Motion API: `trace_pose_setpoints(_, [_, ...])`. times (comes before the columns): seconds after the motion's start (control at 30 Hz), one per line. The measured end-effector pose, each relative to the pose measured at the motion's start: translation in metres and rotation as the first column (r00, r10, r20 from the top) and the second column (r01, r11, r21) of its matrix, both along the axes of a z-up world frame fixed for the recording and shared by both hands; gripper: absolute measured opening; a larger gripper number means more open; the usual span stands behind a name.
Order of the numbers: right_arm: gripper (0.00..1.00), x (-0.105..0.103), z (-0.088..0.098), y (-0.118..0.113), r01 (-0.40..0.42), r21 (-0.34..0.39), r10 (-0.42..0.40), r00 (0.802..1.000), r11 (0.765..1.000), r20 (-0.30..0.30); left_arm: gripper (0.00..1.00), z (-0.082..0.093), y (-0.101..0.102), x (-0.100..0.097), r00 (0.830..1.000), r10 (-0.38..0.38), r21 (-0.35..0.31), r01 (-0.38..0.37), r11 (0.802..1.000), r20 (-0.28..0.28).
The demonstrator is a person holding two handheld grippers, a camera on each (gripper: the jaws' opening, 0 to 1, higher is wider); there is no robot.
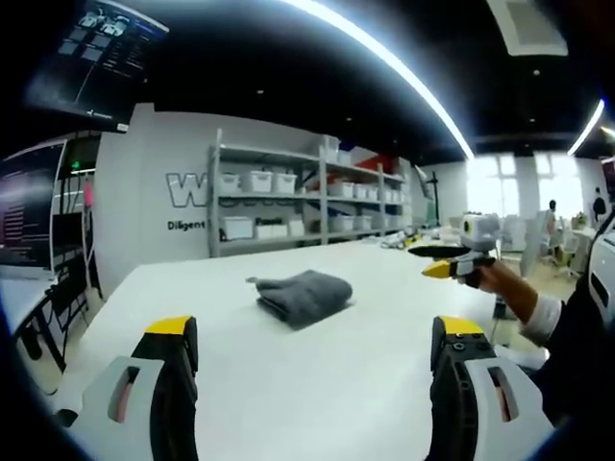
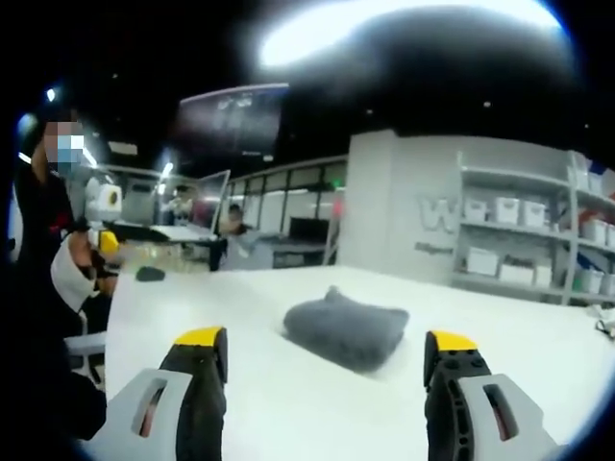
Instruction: Open the folded towel by lifting each exposed corner and separating the folded layers until the towel lies flat within the target outline without major curled edges
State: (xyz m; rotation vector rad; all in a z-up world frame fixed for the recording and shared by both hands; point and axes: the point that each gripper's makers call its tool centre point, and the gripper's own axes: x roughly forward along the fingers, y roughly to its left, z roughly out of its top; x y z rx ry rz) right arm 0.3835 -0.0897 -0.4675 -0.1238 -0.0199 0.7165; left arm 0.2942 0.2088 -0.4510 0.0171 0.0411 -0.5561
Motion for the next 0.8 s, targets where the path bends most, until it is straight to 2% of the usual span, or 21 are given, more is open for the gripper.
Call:
trace_pose_setpoints(0.13, [0.83, 0.004, 0.001, 0.002, -0.010, -0.013, 0.010, 1.000, 1.000, -0.011, 0.99, -0.003, 0.001, 0.001, 1.000, -0.004, 0.009, 0.004, 1.000, -0.004])
trace_pose_setpoints(0.3, [0.83, 0.005, 0.010, 0.009, -0.043, 0.010, 0.044, 0.999, 0.999, -0.017, 0.99, -0.006, 0.011, 0.004, 1.000, 0.023, 0.016, -0.023, 1.000, -0.012])
trace_pose_setpoints(0.4, [0.83, 0.006, 0.006, 0.012, -0.048, -0.005, 0.048, 0.998, 0.999, -0.029, 0.99, -0.005, 0.011, 0.003, 1.000, 0.021, 0.016, -0.021, 1.000, -0.012])
trace_pose_setpoints(0.6, [0.80, 0.017, 0.001, 0.014, -0.053, -0.024, 0.052, 0.997, 0.998, -0.052, 0.99, -0.006, 0.011, 0.004, 1.000, 0.017, 0.010, -0.017, 1.000, -0.015])
trace_pose_setpoints(0.8, [0.82, 0.037, -0.003, 0.008, -0.006, -0.058, 0.004, 0.999, 0.998, -0.038, 0.99, -0.011, 0.016, 0.009, 0.999, 0.023, -0.002, -0.024, 1.000, -0.031])
